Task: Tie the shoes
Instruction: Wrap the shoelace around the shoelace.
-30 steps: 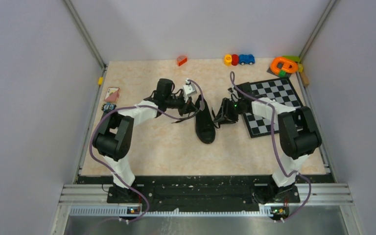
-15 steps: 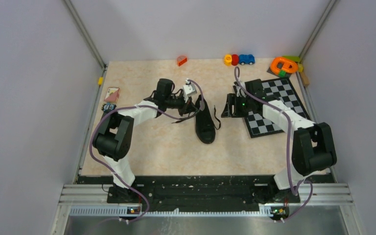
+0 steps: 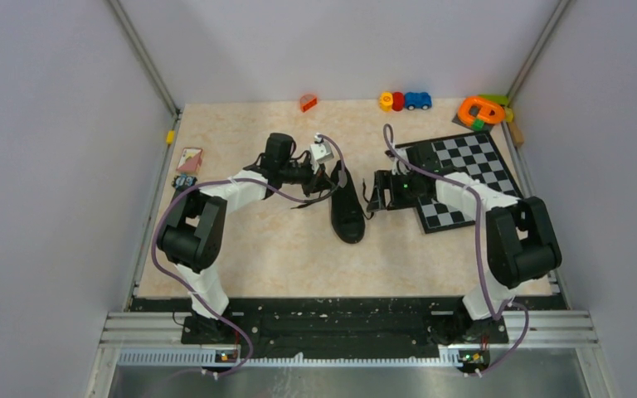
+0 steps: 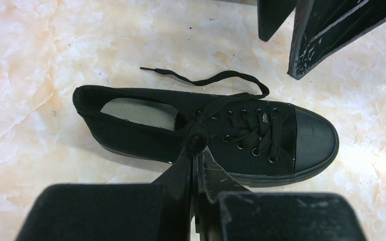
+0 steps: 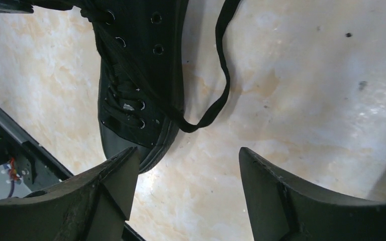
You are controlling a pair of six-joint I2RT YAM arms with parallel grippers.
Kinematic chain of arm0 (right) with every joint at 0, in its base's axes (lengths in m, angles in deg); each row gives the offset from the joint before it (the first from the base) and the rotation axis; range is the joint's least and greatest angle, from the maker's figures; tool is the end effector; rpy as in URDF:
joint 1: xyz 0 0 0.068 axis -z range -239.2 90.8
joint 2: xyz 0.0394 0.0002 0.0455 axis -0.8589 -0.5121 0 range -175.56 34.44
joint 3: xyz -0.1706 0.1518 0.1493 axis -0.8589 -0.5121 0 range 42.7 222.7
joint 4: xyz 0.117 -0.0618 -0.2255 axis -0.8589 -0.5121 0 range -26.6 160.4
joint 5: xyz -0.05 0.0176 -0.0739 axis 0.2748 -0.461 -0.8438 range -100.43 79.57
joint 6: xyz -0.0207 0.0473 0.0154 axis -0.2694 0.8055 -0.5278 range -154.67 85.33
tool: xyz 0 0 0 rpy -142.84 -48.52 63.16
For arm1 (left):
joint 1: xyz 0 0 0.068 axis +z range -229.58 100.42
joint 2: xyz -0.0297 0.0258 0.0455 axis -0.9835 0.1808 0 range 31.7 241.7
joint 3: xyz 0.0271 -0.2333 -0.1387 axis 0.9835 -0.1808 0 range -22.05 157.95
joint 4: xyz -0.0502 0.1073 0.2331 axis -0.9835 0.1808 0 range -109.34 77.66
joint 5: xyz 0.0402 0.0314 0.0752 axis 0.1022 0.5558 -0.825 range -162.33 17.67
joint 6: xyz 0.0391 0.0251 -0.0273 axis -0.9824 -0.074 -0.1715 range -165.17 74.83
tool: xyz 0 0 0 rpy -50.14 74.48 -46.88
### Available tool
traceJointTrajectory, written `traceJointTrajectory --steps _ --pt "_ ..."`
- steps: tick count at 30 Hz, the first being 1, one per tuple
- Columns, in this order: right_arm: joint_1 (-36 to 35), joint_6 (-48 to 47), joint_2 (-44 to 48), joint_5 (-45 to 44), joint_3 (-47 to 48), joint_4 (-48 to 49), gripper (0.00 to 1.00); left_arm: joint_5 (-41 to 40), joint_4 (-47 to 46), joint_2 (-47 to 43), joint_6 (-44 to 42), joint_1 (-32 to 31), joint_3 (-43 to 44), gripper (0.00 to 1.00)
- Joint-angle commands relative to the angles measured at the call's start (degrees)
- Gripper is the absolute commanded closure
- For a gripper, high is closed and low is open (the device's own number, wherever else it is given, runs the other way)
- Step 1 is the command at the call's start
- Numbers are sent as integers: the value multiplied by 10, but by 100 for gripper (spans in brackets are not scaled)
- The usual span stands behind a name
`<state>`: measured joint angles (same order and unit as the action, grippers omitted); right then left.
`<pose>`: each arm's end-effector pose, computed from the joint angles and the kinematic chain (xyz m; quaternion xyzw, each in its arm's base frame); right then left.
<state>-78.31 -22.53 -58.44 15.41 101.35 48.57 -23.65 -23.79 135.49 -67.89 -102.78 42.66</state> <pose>0.3055 0.1224 0.2010 -0.1218 0.9265 0.2826 0.2164 0.3490 -0.1787 0.2066 0.4911 0.6682 -0.3667 0.4218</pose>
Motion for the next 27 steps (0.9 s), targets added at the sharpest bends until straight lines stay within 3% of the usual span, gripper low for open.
traceJointTrajectory --steps 1,6,10,17,27 --pt "-7 34 -24 58 -15 71 28 19 -17 0 -11 -2 12 100" --pt "2 86 -45 111 -46 152 33 22 -13 0 -12 -2 13 100" --pt "2 83 -54 107 -48 158 33 20 -9 0 -12 -2 16 100" --pt "2 81 -76 121 -44 171 44 19 -10 1 -6 -2 18 100" --pt "9 100 -93 137 -52 190 36 21 -8 5 -4 -2 18 100"
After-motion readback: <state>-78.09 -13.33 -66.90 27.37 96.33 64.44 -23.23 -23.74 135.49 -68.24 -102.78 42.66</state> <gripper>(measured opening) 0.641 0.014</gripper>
